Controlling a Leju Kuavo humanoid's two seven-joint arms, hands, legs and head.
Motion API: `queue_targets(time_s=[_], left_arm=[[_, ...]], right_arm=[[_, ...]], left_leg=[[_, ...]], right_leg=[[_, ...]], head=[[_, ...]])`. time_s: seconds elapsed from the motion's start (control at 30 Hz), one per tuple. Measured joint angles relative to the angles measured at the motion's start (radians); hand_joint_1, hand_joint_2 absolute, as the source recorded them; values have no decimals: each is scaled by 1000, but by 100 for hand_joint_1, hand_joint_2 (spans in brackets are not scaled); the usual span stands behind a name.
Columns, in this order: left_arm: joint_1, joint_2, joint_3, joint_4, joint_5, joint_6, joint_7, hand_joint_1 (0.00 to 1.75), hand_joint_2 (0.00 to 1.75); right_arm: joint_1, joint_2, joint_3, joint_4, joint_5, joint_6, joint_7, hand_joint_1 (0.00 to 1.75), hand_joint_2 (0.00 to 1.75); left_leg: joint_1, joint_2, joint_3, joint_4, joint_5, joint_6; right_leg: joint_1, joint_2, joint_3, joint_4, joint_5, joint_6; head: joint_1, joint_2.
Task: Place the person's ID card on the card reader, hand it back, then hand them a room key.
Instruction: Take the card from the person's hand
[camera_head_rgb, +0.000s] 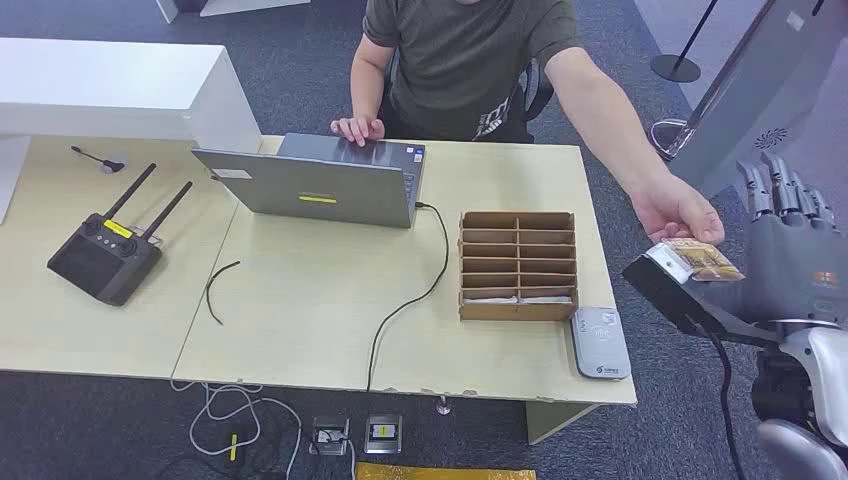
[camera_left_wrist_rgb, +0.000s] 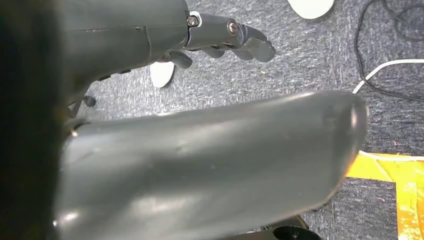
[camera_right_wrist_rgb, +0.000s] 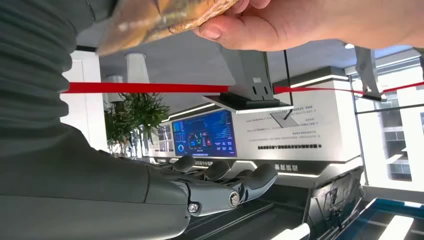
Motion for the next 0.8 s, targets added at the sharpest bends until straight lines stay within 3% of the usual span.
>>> queue_targets(time_s=[0.53,0.8], left_arm=[[-15,8,-10,-6,-18,-15,26,0,0],[-15,13,-10,-7,-18,-11,26,0,0]], right_arm=[[2,0,9,34,-28,64,3,175,175],[51,-12,-24,47,-5,94,5,175,175]], left_leg=[[0,0,0,0,0,0],[0,1,1,0,0,0]], right_leg=[[0,0,0,0,0,0],[0,2,0,0,0,0]], head=[[0,0],[0,0]])
